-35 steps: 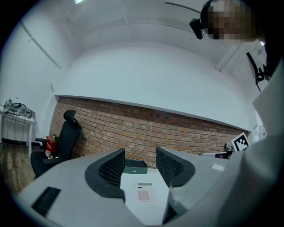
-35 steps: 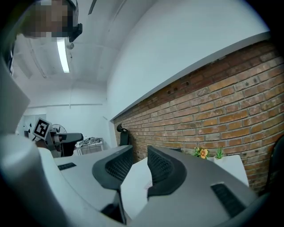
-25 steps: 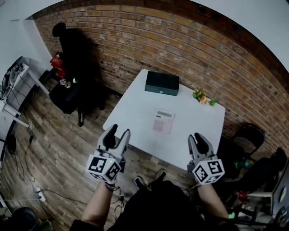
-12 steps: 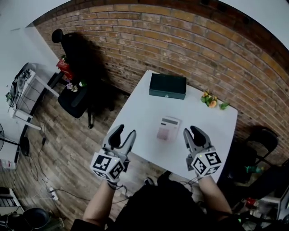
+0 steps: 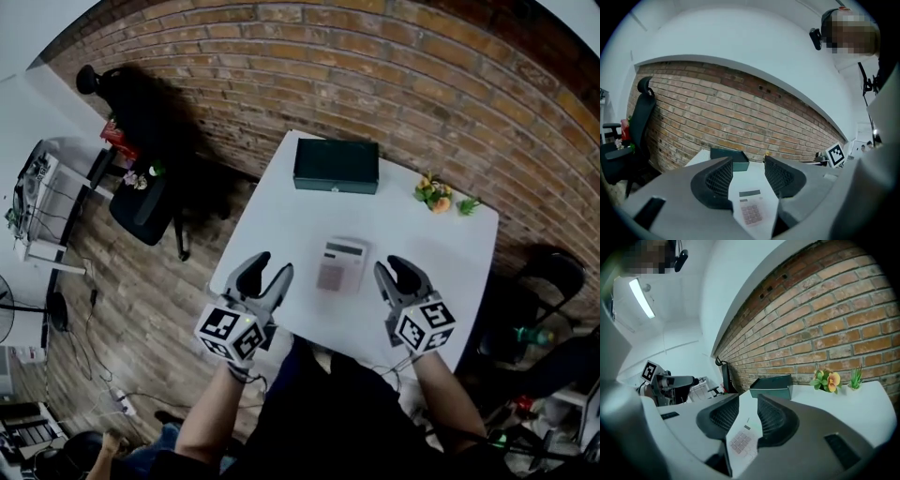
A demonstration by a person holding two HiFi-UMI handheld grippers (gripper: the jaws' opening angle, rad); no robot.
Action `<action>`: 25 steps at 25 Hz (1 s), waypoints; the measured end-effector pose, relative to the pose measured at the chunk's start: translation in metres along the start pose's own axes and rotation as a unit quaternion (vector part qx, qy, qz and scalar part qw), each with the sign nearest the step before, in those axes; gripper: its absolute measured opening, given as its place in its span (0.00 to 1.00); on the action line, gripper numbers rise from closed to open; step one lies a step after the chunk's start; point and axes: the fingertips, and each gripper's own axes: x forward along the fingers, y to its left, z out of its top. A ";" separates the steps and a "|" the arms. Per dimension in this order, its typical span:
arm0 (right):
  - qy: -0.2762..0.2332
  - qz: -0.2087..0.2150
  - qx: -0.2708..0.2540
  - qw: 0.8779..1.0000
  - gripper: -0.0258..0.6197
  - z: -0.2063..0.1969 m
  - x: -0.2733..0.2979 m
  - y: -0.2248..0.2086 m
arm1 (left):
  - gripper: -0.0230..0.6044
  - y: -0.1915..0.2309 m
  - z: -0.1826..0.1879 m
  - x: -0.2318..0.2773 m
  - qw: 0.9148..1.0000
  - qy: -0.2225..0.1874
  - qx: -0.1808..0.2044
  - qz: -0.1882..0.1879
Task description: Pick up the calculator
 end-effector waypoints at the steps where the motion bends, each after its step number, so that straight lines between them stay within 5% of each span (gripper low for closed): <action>1: 0.010 0.000 0.006 1.000 0.24 -0.007 0.006 -0.005 | 0.37 0.003 -0.003 0.008 1.000 0.006 -0.004 -0.009; 10: 0.079 -0.012 0.065 0.995 0.27 -0.057 0.057 -0.045 | 0.37 0.037 -0.035 0.058 0.996 0.060 -0.020 -0.071; 25: 0.204 0.021 0.099 0.974 0.34 -0.139 0.132 -0.067 | 0.37 0.069 -0.071 0.048 0.992 0.107 -0.047 -0.041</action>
